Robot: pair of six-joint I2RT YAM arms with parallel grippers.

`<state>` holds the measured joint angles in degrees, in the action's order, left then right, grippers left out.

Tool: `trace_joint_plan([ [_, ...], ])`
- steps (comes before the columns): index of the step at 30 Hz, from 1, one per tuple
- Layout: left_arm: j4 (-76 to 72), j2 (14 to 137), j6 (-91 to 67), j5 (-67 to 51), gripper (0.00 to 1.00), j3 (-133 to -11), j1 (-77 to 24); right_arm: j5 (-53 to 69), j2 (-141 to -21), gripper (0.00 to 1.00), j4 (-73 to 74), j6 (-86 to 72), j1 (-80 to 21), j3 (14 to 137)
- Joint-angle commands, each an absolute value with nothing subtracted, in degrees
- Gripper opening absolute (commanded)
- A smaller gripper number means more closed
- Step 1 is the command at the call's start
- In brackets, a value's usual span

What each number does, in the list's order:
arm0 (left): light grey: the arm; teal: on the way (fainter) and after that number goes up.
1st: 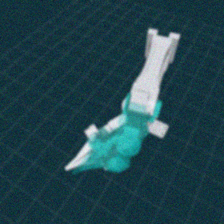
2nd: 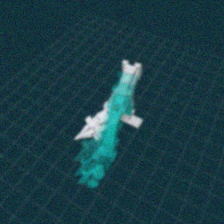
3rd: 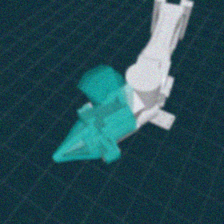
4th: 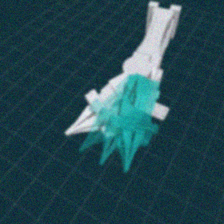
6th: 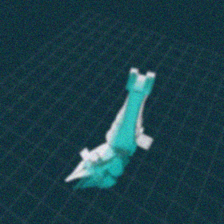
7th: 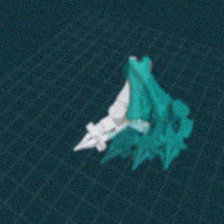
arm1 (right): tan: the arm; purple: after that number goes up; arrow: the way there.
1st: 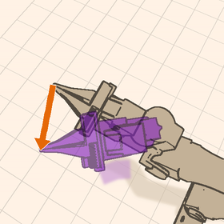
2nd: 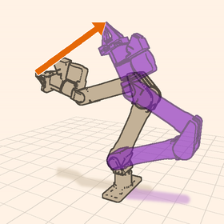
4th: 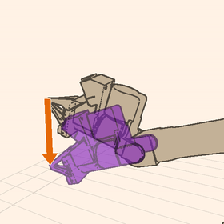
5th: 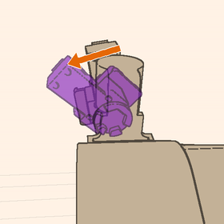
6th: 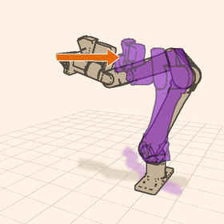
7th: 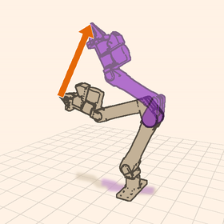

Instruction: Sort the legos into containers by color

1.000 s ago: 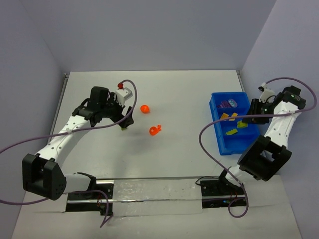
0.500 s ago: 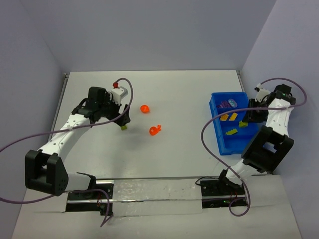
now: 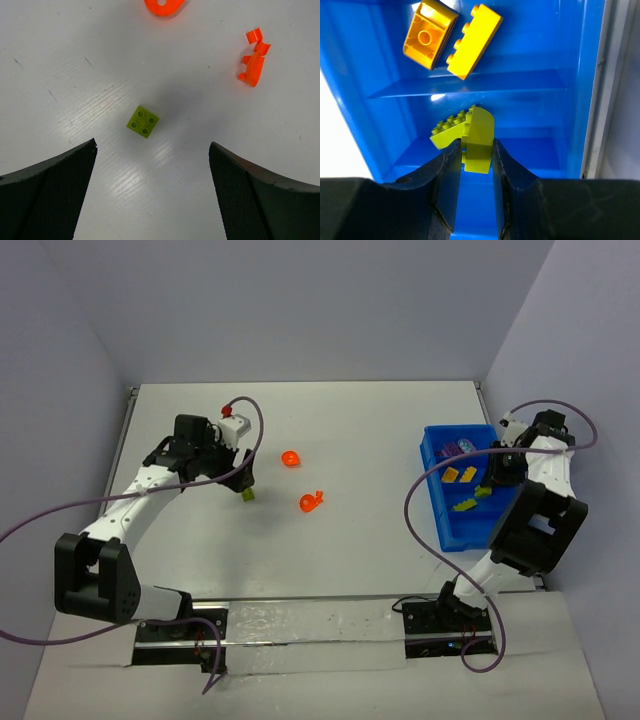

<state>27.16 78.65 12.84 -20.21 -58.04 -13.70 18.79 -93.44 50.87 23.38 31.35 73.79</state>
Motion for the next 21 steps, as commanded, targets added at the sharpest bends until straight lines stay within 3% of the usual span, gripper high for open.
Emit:
trace_joint_plan([
  [1,26.89,79.01,14.23,-19.95,0.99,-57.84,-13.27,17.14,-93.78,0.38,47.21,22.94,30.85,72.78],
  [4,27.86,79.45,15.37,-20.64,0.99,-57.60,-13.07,16.79,-92.88,0.72,46.96,22.91,30.76,72.51],
  [6,28.32,79.77,15.86,-21.16,0.99,-57.19,-12.89,16.93,-92.16,0.79,47.48,22.88,30.56,72.84],
  [16,28.85,83.02,17.64,-21.66,0.99,-55.23,-12.83,20.48,-87.07,0.86,53.01,20.80,26.02,79.03],
  [21,28.04,85.95,20.07,-22.43,0.93,-55.41,-12.92,21.99,-84.99,0.86,54.35,18.97,21.66,81.13],
])
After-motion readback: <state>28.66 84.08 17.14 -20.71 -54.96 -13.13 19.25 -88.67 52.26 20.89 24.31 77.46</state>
